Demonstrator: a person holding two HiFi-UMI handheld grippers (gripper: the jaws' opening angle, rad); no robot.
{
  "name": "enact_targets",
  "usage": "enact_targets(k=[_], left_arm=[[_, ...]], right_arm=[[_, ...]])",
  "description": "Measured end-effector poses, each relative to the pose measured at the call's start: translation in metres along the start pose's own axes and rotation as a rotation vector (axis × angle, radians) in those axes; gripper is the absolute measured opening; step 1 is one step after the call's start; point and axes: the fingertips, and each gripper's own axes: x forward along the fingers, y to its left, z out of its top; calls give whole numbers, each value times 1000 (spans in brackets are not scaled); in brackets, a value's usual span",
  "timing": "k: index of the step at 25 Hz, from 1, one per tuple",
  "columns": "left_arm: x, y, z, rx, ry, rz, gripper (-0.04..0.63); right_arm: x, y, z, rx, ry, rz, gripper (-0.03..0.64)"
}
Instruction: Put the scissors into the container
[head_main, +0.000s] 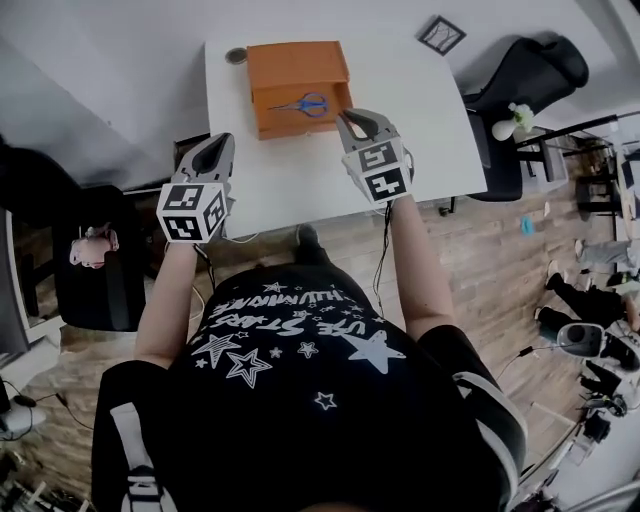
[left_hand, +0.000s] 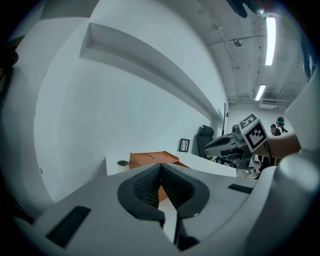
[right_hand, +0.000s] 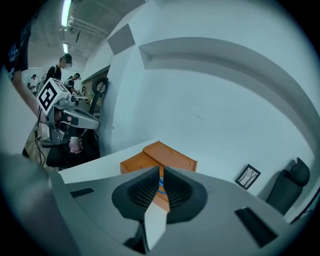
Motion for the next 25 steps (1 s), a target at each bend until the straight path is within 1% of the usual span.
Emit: enact_targets(k=[7, 12, 20, 25], left_arm=[[-30, -10, -8, 12, 5, -58, 18], [-46, -13, -18, 19, 15, -99, 18], [-62, -18, -31, 21, 31, -151, 18], [-69, -18, -33, 16, 35, -165, 18]], right_arm=[[-36, 22, -11, 41, 17, -93, 54], [-54, 41, -24, 85, 43, -136, 51], [-79, 65, -44, 165, 70, -176, 51], [-84, 73, -46, 178, 80, -183, 51]])
